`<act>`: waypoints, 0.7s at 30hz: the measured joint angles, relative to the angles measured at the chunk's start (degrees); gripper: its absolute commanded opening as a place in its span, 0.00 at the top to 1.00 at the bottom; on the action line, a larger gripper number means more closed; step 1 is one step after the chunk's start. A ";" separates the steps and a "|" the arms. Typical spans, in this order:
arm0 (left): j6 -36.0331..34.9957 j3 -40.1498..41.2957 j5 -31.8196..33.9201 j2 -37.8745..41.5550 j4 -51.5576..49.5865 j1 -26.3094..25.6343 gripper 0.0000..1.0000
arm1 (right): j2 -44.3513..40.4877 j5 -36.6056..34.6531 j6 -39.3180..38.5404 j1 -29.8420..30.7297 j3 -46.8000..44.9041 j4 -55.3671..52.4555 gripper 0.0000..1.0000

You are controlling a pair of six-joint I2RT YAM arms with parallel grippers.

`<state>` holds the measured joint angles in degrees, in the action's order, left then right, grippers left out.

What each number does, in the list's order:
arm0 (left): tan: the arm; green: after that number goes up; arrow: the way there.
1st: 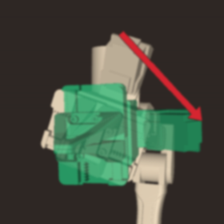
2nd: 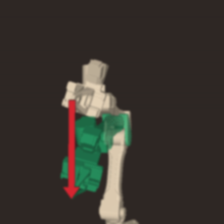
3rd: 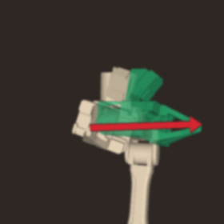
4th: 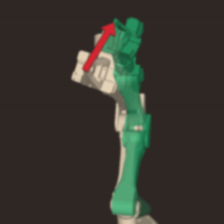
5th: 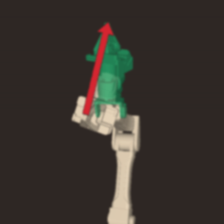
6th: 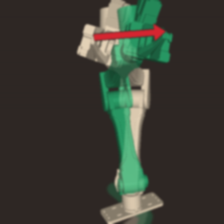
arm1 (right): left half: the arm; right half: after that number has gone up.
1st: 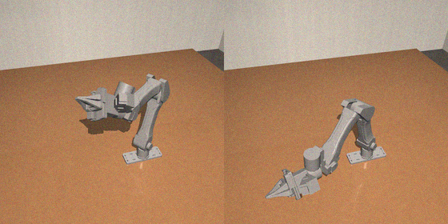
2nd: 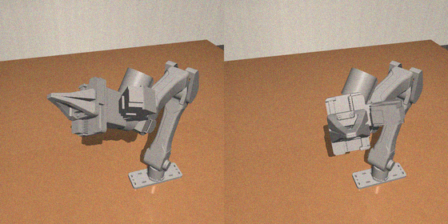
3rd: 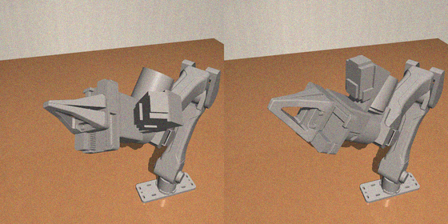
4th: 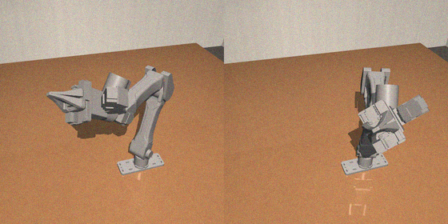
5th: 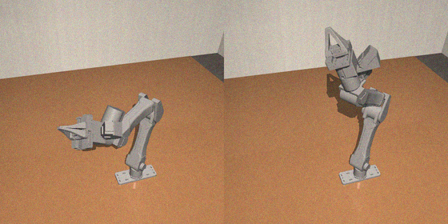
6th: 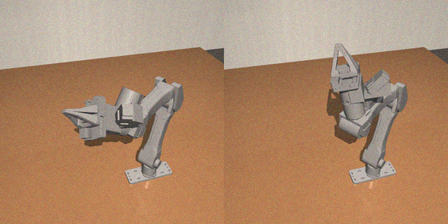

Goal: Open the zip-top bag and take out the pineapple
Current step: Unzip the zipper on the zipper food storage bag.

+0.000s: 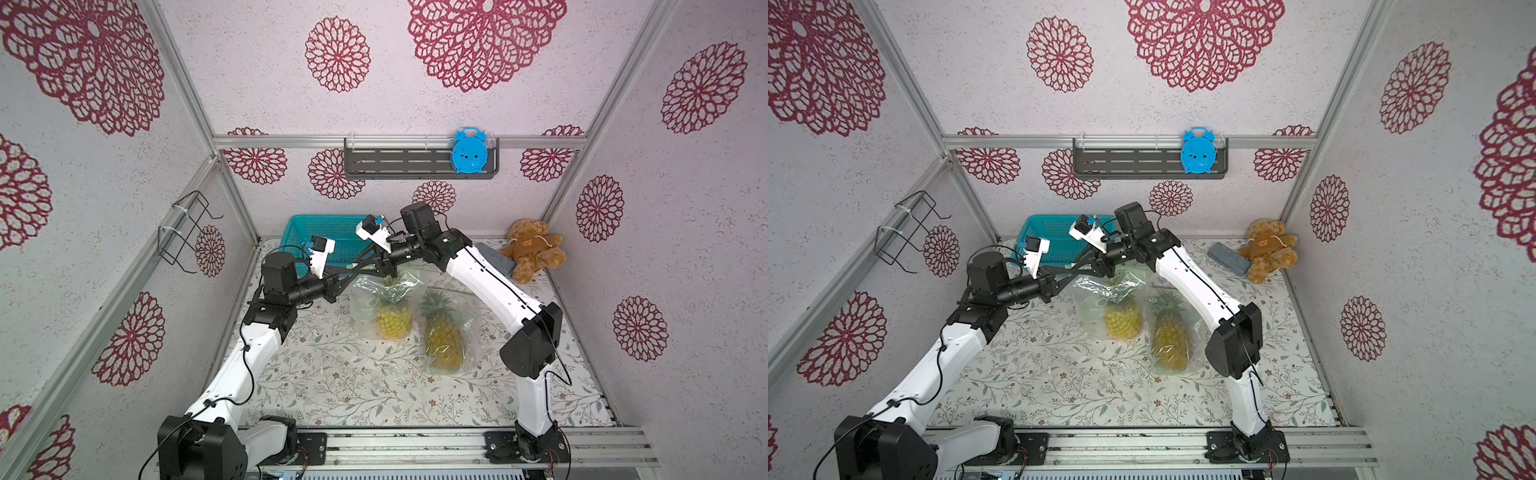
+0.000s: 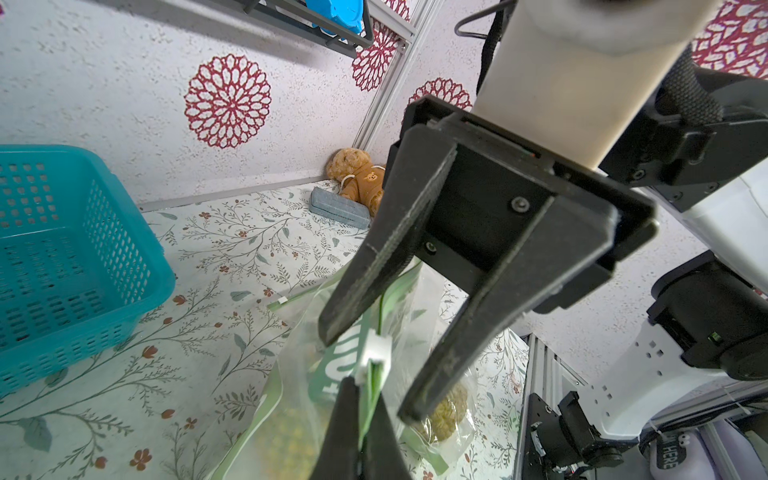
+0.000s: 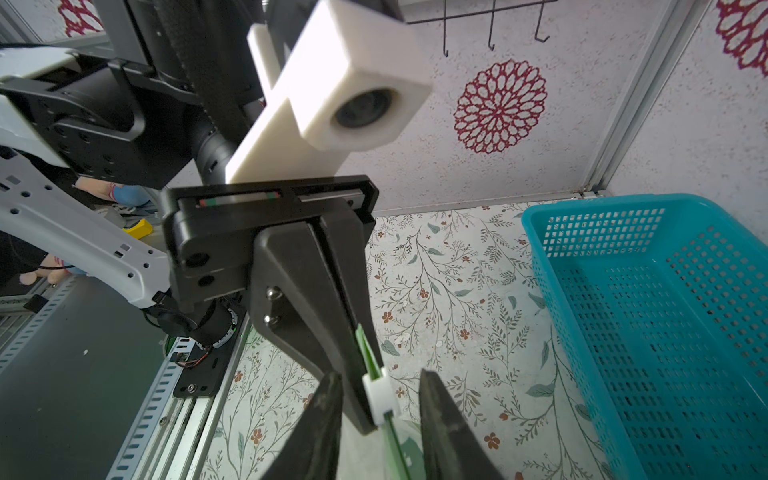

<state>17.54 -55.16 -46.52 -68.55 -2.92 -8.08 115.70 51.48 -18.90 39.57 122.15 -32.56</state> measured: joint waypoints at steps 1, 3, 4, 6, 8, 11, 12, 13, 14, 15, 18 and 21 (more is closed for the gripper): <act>0.00 0.00 0.02 0.00 -0.02 0.00 1.00 | 0.07 0.00 0.02 0.00 0.09 -0.15 0.74; -0.02 0.00 0.20 0.00 -0.09 0.00 1.00 | 0.13 0.15 0.04 0.00 0.20 -0.46 0.80; -0.02 0.00 0.28 0.00 -0.17 0.00 1.00 | 0.13 0.22 0.07 0.02 0.22 -0.57 0.83; -0.02 0.00 0.55 0.00 -0.20 0.00 1.00 | 0.13 0.20 0.09 0.04 0.31 -0.76 0.87; -0.07 0.00 0.74 0.00 -0.33 0.00 1.00 | 0.13 0.09 0.04 0.11 0.31 -0.92 0.89; -0.17 0.00 1.05 0.00 -0.46 0.00 1.00 | 0.13 -0.46 -0.09 0.13 0.31 -1.01 0.94; -0.20 0.00 1.20 0.00 -0.52 0.00 1.00 | 0.13 -0.70 -0.09 0.13 0.31 -0.98 0.96; -0.20 0.00 1.31 0.02 -0.63 0.00 1.00 | 0.13 -0.94 -0.09 0.13 0.31 -1.01 0.97; -0.22 0.00 1.49 0.04 -0.76 0.00 1.00 | 0.13 -1.27 -0.07 0.11 0.31 -1.03 0.97; -0.22 0.00 1.73 0.07 -0.87 0.00 1.00 | 0.13 -1.62 -0.07 0.09 0.31 -1.03 0.98; -0.22 0.00 2.27 0.07 -0.98 0.00 1.00 | 0.13 -2.27 -0.04 0.07 0.31 -1.05 0.98; -0.24 0.04 2.62 0.17 -1.07 -0.02 1.00 | 0.13 -2.40 -0.07 0.00 0.31 -1.27 0.98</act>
<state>17.30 -55.11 -43.90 -68.38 -3.99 -8.10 115.83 49.08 -18.96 39.57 122.45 -33.82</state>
